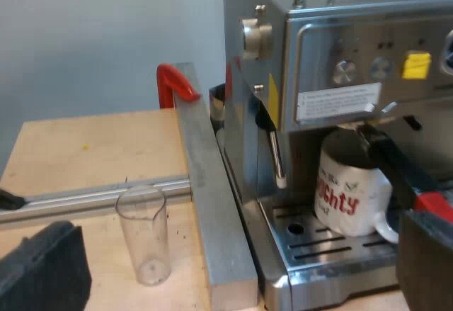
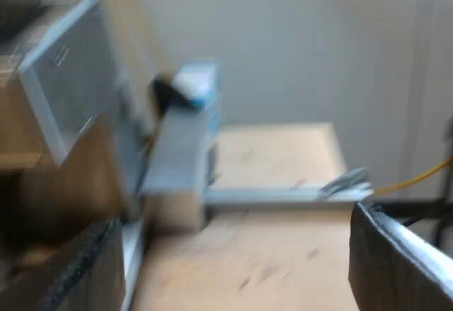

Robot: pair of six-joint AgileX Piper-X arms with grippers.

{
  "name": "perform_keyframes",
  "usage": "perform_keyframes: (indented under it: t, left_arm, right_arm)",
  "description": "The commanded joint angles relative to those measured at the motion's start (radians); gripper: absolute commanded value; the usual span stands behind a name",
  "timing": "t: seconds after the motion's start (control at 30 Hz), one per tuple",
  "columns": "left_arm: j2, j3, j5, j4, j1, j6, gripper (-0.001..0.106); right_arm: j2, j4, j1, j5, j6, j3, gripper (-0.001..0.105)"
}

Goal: Place mug into machine

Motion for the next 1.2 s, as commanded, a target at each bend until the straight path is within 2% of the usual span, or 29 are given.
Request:
perform_keyframes:
  t: [0.03, 0.1, 0.4, 0.57, 1.2]
  left_arm:
    - [-0.137, 0.053, -0.009, -0.046, 0.000, -0.007, 0.089]
    - [-0.137, 0.110, -0.009, -0.048, 0.000, -0.007, 0.089]
    - [-0.136, 0.263, -0.009, -0.055, 0.000, -0.007, 0.089]
    - [-0.136, 0.282, -0.006, -0.088, 0.000, -0.007, 0.089]
    - [-0.136, 0.285, -0.006, -0.096, 0.000, -0.005, 0.089]
  right_arm:
    - [-0.037, -0.012, 0.001, -0.079, -0.012, 0.063, 0.067]
    - [-0.037, -0.012, 0.001, -0.079, -0.012, 0.125, 0.067]
    - [-0.036, -0.020, 0.001, -0.079, -0.012, 0.270, 0.067]
    - [-0.036, -0.051, 0.001, -0.074, -0.012, 0.302, 0.067]
    - [-0.036, -0.053, 0.001, -0.074, -0.012, 0.302, 0.067]
